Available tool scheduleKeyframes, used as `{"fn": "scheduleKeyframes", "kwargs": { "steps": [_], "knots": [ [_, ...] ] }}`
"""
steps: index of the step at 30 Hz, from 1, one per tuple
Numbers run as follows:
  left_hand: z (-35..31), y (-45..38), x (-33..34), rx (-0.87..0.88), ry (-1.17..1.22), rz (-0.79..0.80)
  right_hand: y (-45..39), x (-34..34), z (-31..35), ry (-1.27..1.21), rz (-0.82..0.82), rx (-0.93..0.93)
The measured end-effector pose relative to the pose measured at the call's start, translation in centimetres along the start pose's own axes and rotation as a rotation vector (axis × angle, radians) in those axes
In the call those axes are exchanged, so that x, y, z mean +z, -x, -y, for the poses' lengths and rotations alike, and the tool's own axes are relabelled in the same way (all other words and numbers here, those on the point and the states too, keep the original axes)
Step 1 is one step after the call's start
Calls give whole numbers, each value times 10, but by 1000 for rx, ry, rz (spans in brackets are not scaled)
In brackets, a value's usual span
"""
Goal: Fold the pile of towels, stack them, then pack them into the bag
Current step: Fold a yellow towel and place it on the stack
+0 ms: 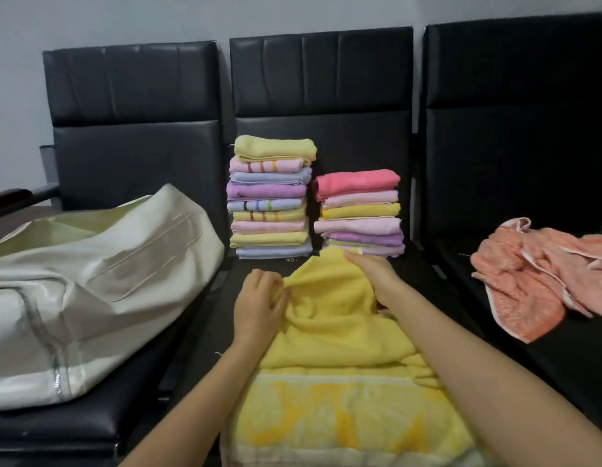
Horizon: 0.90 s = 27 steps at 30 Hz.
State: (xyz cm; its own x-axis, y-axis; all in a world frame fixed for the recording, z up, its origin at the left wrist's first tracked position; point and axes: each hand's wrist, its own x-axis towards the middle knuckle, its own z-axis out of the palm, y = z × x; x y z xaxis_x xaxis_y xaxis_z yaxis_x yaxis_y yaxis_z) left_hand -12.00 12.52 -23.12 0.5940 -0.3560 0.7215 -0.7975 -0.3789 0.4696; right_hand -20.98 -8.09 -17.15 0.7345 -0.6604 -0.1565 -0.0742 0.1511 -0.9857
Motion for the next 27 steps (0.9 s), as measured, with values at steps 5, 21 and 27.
{"fn": "scheduleKeyframes", "kwargs": {
  "steps": [5, 21, 27],
  "knots": [
    [-10, 5, 10, 595, -129, 192, 6, -33, 18, -65, -219, -117],
    [-61, -34, 46, -353, -213, 854, 16, -99, -52, 1045, -421, -224],
    [-86, -45, 46, -867, 576, 563, 14, -99, -54, 1083, -446, -243]
  ]
}}
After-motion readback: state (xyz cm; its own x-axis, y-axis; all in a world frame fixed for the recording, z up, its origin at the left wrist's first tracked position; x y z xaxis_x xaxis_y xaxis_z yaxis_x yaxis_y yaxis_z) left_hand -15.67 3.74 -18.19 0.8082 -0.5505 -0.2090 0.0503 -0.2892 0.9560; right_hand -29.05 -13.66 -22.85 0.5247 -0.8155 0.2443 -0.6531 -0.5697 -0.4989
